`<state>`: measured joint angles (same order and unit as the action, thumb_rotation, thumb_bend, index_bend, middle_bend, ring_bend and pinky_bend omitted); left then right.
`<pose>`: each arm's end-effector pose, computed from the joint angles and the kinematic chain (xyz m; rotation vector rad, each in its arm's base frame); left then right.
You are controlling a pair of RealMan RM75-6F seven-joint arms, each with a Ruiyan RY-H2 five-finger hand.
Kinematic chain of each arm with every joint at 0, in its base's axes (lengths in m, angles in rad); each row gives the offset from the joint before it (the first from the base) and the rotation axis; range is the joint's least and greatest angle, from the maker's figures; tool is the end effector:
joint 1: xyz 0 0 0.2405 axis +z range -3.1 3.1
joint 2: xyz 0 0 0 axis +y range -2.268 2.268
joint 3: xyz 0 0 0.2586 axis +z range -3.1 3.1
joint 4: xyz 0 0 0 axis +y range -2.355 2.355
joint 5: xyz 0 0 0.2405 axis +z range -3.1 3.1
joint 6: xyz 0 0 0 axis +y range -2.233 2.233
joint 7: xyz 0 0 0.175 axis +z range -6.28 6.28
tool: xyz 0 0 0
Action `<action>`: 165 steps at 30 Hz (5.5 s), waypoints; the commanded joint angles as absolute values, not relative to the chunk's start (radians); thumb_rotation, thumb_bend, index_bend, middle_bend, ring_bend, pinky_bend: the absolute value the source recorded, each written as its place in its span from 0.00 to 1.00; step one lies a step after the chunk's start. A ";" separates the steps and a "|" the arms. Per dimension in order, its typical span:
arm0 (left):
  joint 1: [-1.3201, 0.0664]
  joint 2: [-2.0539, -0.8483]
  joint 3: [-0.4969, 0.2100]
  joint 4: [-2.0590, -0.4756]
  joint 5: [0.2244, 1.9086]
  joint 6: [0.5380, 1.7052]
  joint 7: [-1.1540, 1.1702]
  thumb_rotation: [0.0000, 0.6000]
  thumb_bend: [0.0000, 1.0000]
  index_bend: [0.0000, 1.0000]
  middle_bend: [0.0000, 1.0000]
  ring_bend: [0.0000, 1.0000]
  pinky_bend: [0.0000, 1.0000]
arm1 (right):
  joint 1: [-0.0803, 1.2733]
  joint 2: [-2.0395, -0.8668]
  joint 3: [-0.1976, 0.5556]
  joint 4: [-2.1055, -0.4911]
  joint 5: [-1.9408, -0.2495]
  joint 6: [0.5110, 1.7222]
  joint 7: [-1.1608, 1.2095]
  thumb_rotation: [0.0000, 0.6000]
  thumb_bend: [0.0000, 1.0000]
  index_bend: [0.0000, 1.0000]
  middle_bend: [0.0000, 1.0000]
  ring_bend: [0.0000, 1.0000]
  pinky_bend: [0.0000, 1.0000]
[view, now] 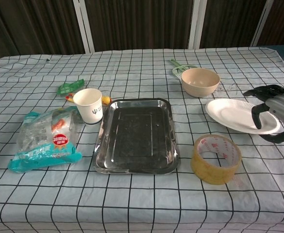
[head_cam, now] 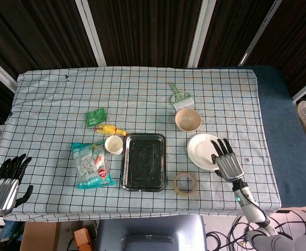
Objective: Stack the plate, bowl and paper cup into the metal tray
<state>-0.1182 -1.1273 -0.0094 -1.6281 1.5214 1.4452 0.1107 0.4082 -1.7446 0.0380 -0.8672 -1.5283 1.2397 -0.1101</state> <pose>-0.3166 0.2147 0.1131 -1.4984 -0.8620 -0.8279 -0.3094 -0.3230 -0.0509 1.7487 -0.6606 0.7866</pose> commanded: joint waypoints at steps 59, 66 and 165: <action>-0.105 -1.104 -0.003 -1.623 1.549 1.470 0.056 1.00 0.41 0.00 0.00 0.00 0.07 | 0.732 -1.971 0.114 -1.077 -1.542 1.094 -0.542 1.00 0.54 0.64 0.08 0.00 0.02; -0.104 -1.105 -0.002 -1.624 1.550 1.471 0.057 1.00 0.41 0.00 0.00 0.00 0.07 | 0.734 -1.989 0.105 -1.061 -1.533 1.075 -0.548 1.00 0.53 0.52 0.08 0.00 0.02; -0.126 -1.115 -0.015 -1.620 1.507 1.422 0.080 1.00 0.41 0.00 0.00 0.00 0.07 | 0.845 -1.681 0.270 -1.133 -1.038 1.006 -0.750 1.00 0.10 0.28 0.00 0.00 0.00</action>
